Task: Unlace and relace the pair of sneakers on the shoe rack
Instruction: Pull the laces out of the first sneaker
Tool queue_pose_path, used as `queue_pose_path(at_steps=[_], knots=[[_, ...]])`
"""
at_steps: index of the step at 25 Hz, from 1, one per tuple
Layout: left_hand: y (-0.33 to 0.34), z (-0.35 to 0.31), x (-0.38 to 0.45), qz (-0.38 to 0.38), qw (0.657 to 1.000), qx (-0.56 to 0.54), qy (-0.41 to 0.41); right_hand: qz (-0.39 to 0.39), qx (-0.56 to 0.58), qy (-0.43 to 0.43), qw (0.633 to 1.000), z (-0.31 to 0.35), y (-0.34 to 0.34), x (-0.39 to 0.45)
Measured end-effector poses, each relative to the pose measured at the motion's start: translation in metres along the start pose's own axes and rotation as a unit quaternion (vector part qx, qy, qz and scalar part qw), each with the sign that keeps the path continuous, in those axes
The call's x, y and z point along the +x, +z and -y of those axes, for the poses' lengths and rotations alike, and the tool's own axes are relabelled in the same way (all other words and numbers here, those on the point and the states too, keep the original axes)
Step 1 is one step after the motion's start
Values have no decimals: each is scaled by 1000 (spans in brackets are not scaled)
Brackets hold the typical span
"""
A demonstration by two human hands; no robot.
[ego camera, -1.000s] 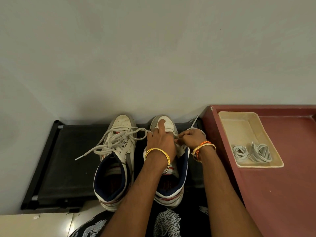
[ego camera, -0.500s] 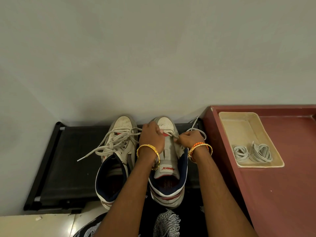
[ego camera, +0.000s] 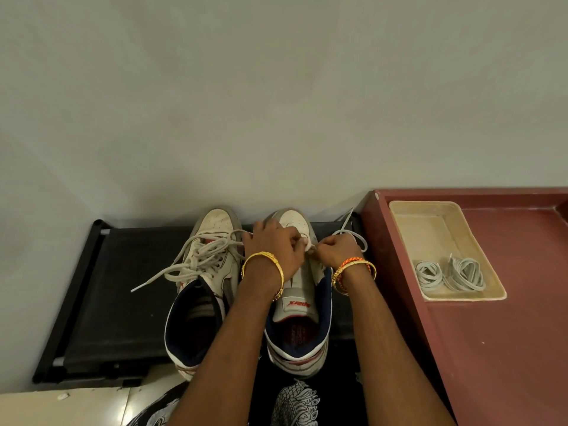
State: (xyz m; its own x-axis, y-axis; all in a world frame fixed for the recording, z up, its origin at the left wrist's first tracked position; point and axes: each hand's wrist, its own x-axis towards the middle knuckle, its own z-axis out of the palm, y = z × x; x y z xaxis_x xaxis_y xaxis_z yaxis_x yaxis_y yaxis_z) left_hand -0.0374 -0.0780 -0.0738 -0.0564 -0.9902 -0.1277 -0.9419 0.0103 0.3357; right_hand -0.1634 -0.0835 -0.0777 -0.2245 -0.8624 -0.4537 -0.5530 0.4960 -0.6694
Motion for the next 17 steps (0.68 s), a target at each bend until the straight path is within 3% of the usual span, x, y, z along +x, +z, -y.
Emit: queue_pose_path(at_steps=[5, 11, 14, 17], knots=[[9, -14, 1, 53, 994, 90, -10, 2, -23, -22, 999, 0, 1, 3], [16, -18, 9, 40, 997, 49, -35, 3, -28, -28, 999, 1, 2, 1], [14, -9, 10, 46, 998, -38, -29, -6, -22, -7, 1000, 2, 1, 0], [9, 3, 13, 61, 976, -206, -27, -16, -24, 2, 1000, 3, 1, 0]])
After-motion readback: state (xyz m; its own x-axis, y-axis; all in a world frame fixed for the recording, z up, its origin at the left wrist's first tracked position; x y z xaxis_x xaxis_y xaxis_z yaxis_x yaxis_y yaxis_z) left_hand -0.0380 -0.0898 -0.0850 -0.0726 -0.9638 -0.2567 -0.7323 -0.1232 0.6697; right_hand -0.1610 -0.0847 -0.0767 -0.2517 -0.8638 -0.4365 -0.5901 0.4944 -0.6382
